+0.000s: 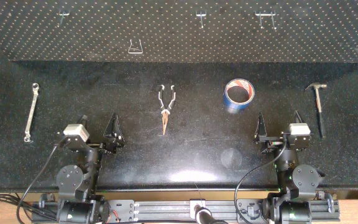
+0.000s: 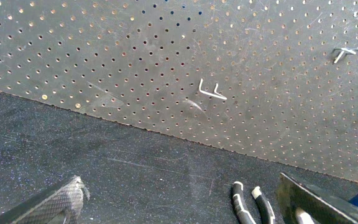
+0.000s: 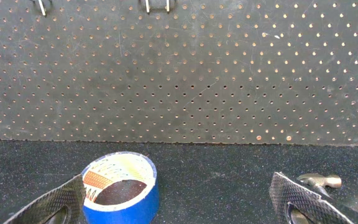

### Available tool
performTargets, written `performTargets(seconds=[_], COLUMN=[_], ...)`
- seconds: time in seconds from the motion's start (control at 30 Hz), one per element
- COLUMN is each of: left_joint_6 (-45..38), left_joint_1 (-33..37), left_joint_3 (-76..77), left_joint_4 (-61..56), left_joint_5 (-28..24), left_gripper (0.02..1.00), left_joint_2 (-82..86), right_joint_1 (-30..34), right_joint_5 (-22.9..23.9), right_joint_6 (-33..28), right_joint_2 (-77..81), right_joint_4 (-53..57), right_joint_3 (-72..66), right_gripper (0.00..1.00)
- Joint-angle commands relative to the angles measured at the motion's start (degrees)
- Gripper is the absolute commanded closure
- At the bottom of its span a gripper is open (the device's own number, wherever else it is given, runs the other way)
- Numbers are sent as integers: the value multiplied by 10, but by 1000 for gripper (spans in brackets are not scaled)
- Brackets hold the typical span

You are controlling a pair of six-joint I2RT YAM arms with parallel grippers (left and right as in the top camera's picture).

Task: Place Tools Onto Pegboard

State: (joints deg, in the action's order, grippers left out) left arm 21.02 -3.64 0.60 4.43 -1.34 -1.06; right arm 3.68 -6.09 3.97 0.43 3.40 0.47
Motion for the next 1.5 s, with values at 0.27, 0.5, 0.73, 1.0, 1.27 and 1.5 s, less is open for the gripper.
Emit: performTargets(seconds=[0.27, 0.5, 0.73, 1.0, 1.27, 1.5], left_joint_6=[-111, -125, -213, -678, -660, -615], left_joint_1=[66, 66, 164, 424, 476, 474], left_joint_3=[-3, -3, 603, 716, 716, 718], left_joint_4=[2, 1, 560, 622, 510, 459], left_joint_5=[6, 7, 3, 7, 7, -41], left_gripper=[25, 25, 25, 25, 20, 18], left_joint_2=[9, 9, -468, -826, -989, -1062], right_joint_1=[-1, -1, -1, -1, -1, -1], right_joint_5=[-3, -3, -3, -3, -3, -3], right_joint_6=[-2, -2, -2, -2, -2, -2], right_joint_2=[-4, -4, -4, -4, -4, -4], right_joint_4=[1, 1, 1, 1, 1, 1], right_joint_3=[-2, -2, -2, -2, -2, -2], right_gripper=[25, 25, 25, 25, 25, 25])
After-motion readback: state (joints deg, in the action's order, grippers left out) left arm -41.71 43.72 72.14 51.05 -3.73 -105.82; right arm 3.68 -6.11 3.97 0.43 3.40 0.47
